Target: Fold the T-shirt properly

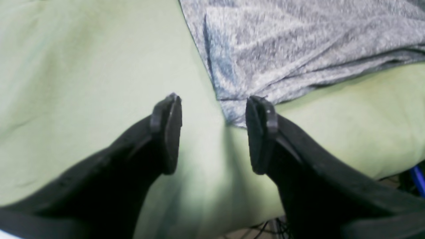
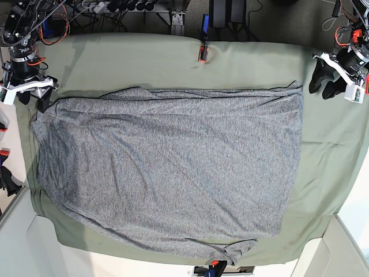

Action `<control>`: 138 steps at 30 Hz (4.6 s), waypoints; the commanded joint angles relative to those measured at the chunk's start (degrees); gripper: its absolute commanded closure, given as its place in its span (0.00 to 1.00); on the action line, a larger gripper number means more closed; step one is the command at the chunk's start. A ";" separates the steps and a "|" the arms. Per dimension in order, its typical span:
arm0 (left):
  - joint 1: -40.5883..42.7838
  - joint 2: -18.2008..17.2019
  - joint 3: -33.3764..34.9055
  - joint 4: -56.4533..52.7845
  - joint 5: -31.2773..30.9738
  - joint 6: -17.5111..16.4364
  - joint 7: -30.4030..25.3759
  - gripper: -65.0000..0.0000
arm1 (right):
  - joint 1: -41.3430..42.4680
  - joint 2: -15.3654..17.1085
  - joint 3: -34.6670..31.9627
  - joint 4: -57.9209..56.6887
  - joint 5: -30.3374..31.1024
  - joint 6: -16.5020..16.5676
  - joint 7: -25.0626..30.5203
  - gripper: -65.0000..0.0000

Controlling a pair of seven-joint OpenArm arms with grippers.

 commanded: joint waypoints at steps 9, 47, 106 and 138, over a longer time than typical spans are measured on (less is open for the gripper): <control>-0.07 -0.68 0.22 0.83 0.96 -0.52 -3.39 0.36 | 4.68 0.79 0.02 -4.02 0.44 0.02 1.38 0.45; -3.78 0.11 12.48 1.79 26.60 -0.52 -11.91 1.00 | 6.03 0.79 -3.96 -7.89 -3.45 0.26 0.17 1.00; -47.41 -11.02 27.89 -29.88 -0.94 -0.52 5.53 0.60 | 32.92 4.57 -0.35 -27.06 1.18 3.48 -7.06 0.47; -26.16 4.11 4.66 -21.18 -9.44 4.83 9.77 0.39 | 26.10 3.45 0.61 -27.41 0.63 -0.15 -3.76 0.47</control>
